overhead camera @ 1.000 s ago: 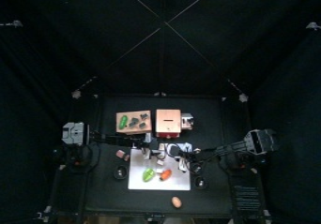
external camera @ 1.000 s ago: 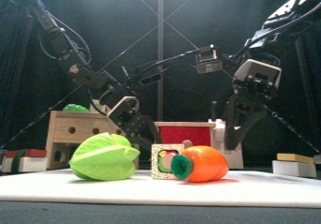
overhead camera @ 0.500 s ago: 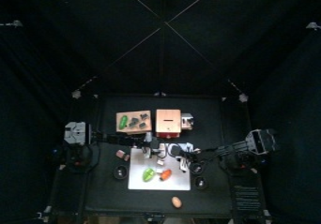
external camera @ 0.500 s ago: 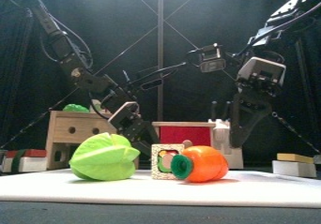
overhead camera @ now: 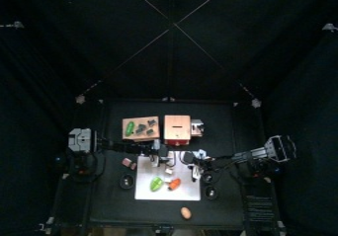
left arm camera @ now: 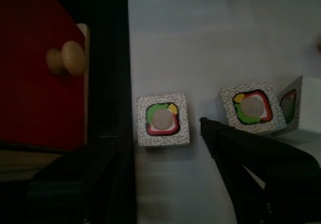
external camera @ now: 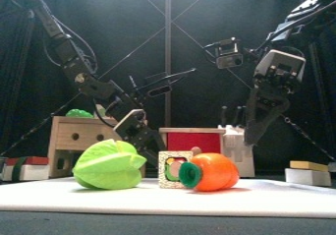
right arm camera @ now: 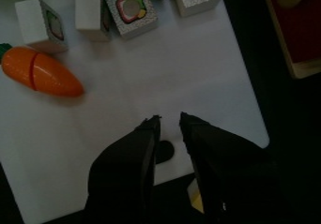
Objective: Grab sushi piece
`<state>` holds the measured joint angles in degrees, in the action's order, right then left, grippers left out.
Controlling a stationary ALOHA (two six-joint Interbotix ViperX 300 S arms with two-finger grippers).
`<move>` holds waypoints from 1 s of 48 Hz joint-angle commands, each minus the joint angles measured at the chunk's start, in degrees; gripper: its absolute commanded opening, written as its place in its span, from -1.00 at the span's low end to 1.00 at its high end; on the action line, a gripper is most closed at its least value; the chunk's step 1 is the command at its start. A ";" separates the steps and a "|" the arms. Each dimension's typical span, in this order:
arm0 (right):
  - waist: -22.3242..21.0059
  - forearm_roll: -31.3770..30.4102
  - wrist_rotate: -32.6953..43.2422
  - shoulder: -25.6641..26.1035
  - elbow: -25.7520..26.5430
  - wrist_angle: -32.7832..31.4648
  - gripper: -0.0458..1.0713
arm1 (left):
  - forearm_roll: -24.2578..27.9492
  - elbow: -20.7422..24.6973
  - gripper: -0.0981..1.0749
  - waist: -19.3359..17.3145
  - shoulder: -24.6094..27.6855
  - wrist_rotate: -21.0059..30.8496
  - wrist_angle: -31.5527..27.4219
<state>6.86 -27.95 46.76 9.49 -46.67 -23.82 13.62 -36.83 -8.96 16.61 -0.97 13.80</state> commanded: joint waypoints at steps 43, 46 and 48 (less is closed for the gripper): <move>0.00 0.53 0.09 0.00 0.70 0.35 0.27 | -0.18 0.18 0.11 0.79 -7.21 -0.18 -3.78; 0.00 0.53 0.09 0.00 0.79 0.26 0.27 | -0.18 0.18 0.11 0.79 -7.21 -0.18 -3.78; 0.00 0.53 0.00 0.00 0.70 0.26 0.27 | -0.18 0.18 0.11 0.79 -7.29 -0.18 -3.78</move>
<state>6.86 -27.42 46.76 8.70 -46.67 -23.82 13.54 -37.27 -8.26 10.90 -1.23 9.84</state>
